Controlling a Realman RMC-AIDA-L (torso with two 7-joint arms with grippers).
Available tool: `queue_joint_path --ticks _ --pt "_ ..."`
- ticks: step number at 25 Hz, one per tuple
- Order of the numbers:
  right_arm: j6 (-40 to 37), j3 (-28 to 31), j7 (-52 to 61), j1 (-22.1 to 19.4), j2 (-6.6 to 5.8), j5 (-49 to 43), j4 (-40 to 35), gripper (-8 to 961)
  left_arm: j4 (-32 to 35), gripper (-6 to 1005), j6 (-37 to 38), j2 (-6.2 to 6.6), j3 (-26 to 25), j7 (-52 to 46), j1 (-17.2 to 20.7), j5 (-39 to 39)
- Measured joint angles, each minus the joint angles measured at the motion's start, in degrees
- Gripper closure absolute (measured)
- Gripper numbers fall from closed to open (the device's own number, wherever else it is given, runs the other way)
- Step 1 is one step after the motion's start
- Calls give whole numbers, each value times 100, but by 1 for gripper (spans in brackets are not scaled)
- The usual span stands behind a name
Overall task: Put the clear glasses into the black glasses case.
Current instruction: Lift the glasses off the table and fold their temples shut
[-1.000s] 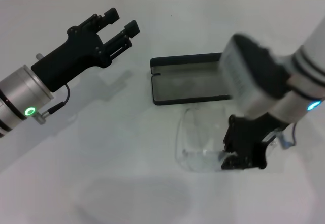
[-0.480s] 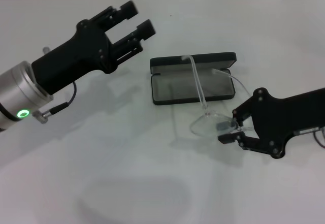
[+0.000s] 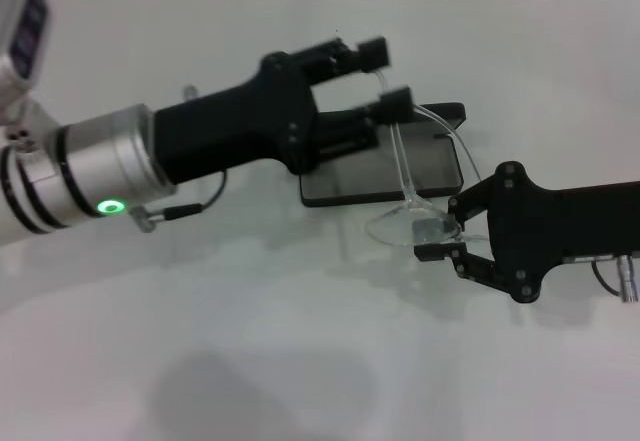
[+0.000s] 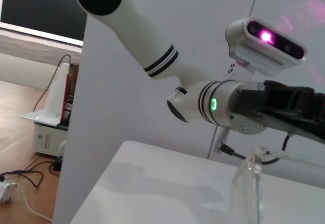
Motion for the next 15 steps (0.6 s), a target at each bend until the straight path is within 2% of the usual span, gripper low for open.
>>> queue_joint_path --ticks 7,15 --pt "28 -19 -120 -1 14 30 8 833 1 346 2 -49 0 -207 -150 379" --pt "-124 -25 -426 -107 11 298 -13 834 4 345 -183 -47 0 -1014 -339 883"
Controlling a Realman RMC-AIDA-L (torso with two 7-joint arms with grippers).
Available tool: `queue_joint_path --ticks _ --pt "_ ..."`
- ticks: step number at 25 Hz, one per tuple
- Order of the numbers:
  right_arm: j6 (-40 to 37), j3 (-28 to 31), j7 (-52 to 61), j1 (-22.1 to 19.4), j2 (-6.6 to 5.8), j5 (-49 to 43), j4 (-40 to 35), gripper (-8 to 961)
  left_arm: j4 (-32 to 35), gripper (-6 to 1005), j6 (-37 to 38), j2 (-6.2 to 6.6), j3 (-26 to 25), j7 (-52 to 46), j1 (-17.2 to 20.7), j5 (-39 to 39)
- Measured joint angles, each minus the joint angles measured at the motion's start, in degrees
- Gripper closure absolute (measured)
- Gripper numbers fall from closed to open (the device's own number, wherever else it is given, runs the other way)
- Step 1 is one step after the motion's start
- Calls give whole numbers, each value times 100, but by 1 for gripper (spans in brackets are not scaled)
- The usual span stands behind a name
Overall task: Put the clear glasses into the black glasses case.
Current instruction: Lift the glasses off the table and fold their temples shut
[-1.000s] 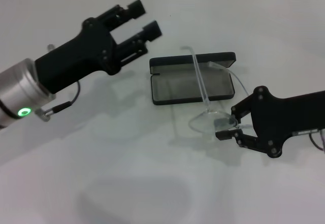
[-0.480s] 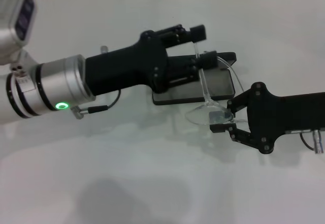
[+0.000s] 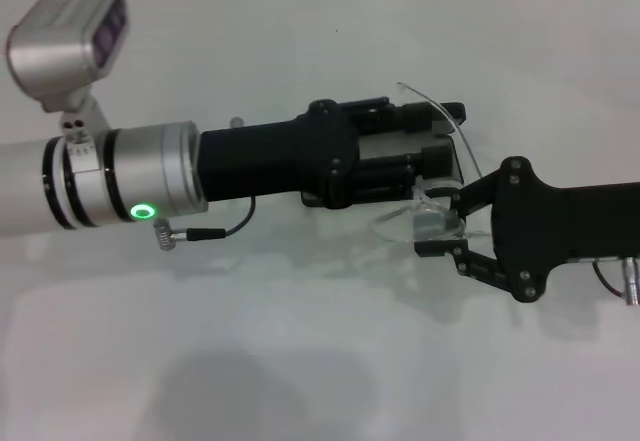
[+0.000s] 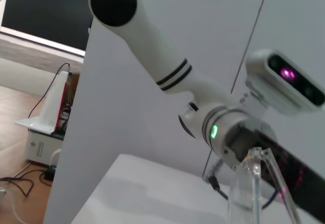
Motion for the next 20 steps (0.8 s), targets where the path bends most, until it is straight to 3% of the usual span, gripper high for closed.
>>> queue_joint_path --ticks 10,15,20 --pt "-464 136 -520 -298 -42 53 -38 834 47 344 -35 16 -41 -341 -101 113" --pt "-1490 618 -1477 -709 -48 674 34 835 34 343 -50 70 -44 -366 -67 155" --pt "-2416 430 -2131 -696 -25 967 384 835 21 342 -255 61 -15 -331 -77 165"
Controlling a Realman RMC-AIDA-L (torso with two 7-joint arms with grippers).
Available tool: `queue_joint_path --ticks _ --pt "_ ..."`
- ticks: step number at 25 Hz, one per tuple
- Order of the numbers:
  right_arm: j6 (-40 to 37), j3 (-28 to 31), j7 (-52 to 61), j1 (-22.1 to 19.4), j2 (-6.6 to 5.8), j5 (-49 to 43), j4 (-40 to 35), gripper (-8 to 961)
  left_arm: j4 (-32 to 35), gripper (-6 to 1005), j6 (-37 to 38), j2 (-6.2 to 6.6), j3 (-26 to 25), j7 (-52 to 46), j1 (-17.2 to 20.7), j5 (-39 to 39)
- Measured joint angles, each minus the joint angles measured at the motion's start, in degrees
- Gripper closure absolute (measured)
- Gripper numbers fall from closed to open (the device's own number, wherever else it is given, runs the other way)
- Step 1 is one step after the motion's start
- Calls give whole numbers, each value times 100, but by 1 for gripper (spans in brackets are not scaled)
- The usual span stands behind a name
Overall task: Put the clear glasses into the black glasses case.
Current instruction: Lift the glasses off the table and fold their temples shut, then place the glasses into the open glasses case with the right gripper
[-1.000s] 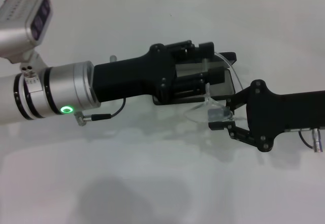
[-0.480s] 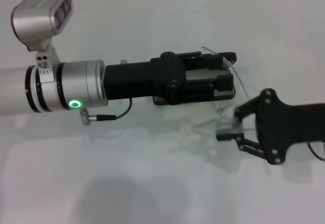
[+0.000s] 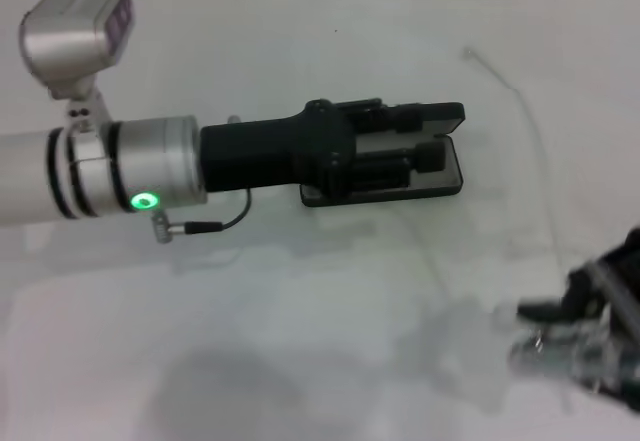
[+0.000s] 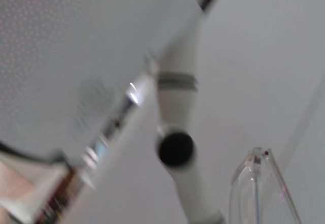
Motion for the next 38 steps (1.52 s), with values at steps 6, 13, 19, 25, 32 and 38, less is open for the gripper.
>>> queue_joint_path --ticks 6,13,19,25,32,38 --pt "115 -724 631 1018 30 42 1229 835 -25 341 -248 -105 5 219 -159 -21" --pt "772 -740 1494 1732 33 143 2269 836 -278 341 -23 -132 15 928 -93 -476" --pt "1345 -688 2346 1695 -25 263 2171 836 -339 340 268 -130 15 1462 62 -640" --pt "1538 -713 2520 1689 -40 169 2031 837 -346 339 273 -130 16 1550 25 -615" --pt "2104 -680 2467 1158 -189 -243 1148 837 -361 338 -293 -102 -280 1934 260 -994" --pt "4712 -1513 2898 80 12 -949 -1155 834 -326 337 -751 -36 -606 2046 440 -1146"
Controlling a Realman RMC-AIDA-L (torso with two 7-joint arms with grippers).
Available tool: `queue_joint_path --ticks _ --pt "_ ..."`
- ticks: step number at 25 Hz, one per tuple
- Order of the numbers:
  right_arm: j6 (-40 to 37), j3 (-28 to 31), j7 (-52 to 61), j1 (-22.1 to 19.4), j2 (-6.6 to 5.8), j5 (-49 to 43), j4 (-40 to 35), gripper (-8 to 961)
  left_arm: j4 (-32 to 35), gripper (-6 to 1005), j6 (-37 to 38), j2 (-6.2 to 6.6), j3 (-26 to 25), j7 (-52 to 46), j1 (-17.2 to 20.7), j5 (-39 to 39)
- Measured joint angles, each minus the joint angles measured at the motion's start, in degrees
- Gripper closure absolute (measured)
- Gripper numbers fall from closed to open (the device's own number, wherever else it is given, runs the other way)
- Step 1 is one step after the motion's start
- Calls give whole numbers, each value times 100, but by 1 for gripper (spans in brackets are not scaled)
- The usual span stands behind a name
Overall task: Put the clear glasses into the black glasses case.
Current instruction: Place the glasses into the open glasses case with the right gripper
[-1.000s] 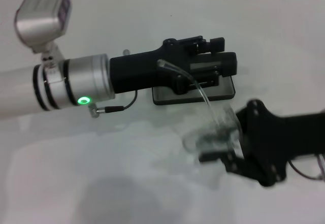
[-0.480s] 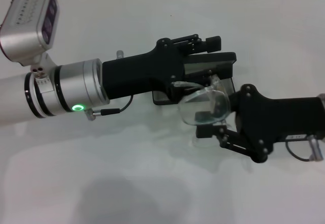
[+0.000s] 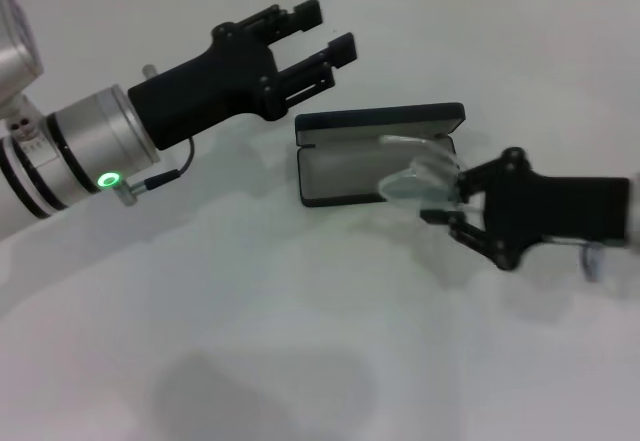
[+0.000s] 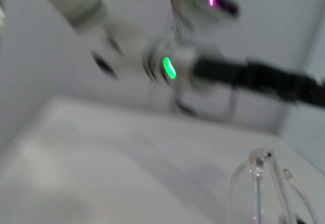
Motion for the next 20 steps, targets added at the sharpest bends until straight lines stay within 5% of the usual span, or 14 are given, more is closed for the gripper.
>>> queue_joint_path --ticks 6,11,20 --pt "3085 -2027 402 -182 0 -806 -991 831 -4 336 -233 -4 24 0 27 55" --pt "4381 -2888 481 -114 6 -1118 -1075 828 -24 336 -353 -17 32 -24 -52 104" --pt "5068 -3436 474 -109 13 -1395 -1265 824 -23 335 -375 -10 33 -19 -46 107"
